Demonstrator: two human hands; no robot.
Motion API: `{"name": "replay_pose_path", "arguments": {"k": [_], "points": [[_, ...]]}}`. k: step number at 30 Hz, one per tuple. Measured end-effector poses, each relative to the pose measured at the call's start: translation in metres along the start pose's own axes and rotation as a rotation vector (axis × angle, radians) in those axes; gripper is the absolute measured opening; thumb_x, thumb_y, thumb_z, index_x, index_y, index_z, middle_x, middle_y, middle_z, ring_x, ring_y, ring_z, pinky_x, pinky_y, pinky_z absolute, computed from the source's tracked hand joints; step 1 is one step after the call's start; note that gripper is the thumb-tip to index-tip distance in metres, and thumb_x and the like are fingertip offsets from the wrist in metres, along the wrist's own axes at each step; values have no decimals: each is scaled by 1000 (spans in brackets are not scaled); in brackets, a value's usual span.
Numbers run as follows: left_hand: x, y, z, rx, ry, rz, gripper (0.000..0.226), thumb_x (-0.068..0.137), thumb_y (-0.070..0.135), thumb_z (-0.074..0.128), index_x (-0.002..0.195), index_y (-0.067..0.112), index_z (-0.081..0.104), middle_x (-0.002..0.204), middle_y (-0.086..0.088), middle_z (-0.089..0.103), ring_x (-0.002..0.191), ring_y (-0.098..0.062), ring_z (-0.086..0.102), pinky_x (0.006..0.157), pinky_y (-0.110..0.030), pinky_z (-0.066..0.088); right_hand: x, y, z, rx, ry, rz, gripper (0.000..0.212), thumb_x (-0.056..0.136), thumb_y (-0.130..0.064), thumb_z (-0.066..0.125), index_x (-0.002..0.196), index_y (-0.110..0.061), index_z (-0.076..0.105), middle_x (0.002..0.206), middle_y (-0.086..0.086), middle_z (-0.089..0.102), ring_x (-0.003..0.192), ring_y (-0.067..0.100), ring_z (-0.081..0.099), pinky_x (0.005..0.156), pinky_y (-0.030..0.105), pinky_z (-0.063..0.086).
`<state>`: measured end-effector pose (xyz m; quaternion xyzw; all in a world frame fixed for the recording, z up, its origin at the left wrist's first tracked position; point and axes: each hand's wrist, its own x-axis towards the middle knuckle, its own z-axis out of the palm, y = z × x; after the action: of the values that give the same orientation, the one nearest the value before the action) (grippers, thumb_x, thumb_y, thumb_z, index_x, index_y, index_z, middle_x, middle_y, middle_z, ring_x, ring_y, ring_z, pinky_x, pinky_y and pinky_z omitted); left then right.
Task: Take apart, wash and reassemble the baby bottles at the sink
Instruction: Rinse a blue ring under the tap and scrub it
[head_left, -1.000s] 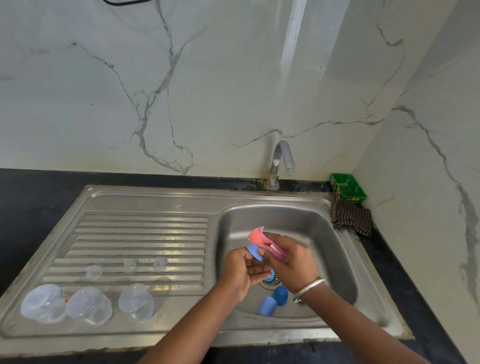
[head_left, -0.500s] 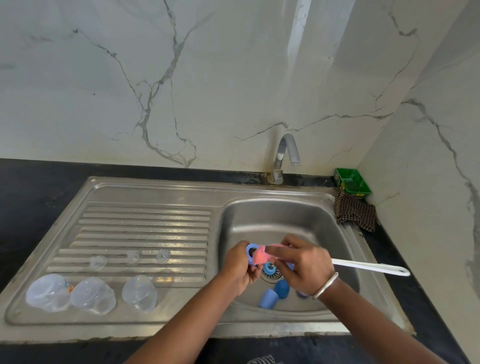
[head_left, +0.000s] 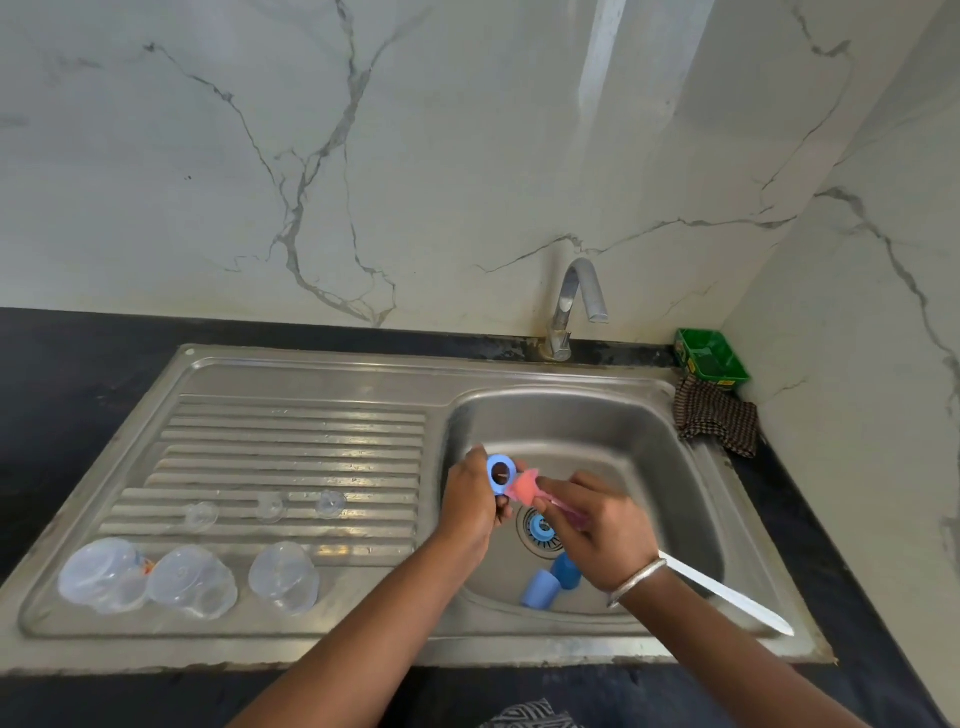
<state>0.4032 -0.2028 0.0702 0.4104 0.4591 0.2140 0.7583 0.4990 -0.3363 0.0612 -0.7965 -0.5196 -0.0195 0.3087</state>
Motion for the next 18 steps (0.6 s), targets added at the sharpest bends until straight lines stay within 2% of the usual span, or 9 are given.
{"name": "replay_pose_path", "arguments": {"k": [2,4,6,8,10,12,14,16,18], "points": [[-1,-6,2,52,4,-6,52,107,38,33,80,5,63,57,-10,56,42,-14,43,49,-26,36,4,-4,0,24,18,-2,31,91,-52,53,116,-40,66,77,-13,53,58,9,55,46,27,44],[-6,-12,6,3,-39,-82,46,107,39,37,79,12,61,52,-2,55,42,-12,45,49,-25,38,10,-11,0,20,28,-20,31,91,-49,53,117,-40,67,76,-13,53,58,6,53,46,22,39],[-12,-14,6,-95,-85,-167,40,105,40,43,83,13,62,53,-1,56,42,-9,48,47,-23,42,13,-12,1,-16,-10,-25,31,90,-50,51,117,-43,66,76,-13,53,58,5,53,46,19,37],[-9,-16,0,-82,-115,-152,36,101,43,51,84,14,64,60,-4,56,45,-9,50,49,-21,45,11,-5,4,-69,-78,15,35,88,-56,47,119,-48,61,76,-13,52,61,9,56,47,26,43],[0,-18,-13,141,-119,0,29,91,42,67,83,15,62,68,-5,59,52,-9,52,52,-19,45,6,8,7,-90,-100,120,40,84,-62,43,120,-50,59,78,-12,53,67,14,60,53,32,49],[10,-20,-26,546,-65,281,29,79,37,81,84,16,62,76,-1,64,62,-8,56,57,-12,42,2,18,10,-21,-65,274,38,85,-62,46,119,-51,59,86,-10,61,79,18,65,64,35,54],[16,-22,-34,869,-25,567,32,71,34,86,90,20,65,85,7,67,78,-10,58,69,-14,44,0,22,13,20,-48,351,32,89,-57,53,119,-48,59,95,-8,67,87,19,66,72,36,55],[17,-25,-34,1121,-20,653,40,68,39,87,100,25,68,94,11,67,92,-14,55,80,-26,47,-1,22,15,-19,-90,351,31,90,-54,55,121,-49,59,95,-7,65,88,21,65,73,36,54],[17,-32,-32,1198,-62,640,45,69,41,88,106,24,68,98,8,69,94,-13,57,78,-23,46,-1,19,14,-55,-149,359,33,91,-54,54,123,-51,58,93,-7,61,88,22,64,72,33,52]]}}
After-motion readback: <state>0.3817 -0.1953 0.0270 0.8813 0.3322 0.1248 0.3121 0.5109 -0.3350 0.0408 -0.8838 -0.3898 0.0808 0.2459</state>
